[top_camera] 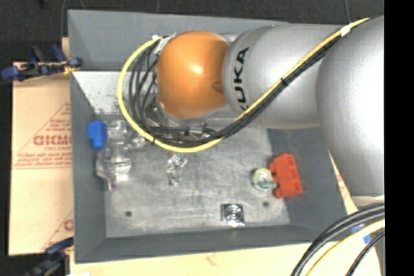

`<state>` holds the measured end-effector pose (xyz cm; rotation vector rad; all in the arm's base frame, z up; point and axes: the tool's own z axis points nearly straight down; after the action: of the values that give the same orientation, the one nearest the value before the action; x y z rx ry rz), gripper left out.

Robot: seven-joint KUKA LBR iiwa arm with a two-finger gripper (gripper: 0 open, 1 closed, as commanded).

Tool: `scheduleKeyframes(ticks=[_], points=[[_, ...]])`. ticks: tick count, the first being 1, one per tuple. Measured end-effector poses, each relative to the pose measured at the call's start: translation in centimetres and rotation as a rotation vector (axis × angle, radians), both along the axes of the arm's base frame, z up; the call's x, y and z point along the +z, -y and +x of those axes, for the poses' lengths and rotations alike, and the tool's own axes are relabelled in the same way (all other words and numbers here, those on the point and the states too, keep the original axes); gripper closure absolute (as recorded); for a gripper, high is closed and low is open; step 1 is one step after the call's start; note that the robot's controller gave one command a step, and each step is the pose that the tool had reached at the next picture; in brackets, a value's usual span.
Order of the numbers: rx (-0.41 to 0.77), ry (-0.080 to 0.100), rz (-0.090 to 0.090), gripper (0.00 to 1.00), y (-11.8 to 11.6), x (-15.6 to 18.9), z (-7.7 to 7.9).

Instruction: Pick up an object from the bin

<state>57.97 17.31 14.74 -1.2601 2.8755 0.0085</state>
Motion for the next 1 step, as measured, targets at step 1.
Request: scheduleKeyframes(ticks=[1], points=[[0.226,0.006,-0.001,0.00,-2.53,-3.99,6.60]])
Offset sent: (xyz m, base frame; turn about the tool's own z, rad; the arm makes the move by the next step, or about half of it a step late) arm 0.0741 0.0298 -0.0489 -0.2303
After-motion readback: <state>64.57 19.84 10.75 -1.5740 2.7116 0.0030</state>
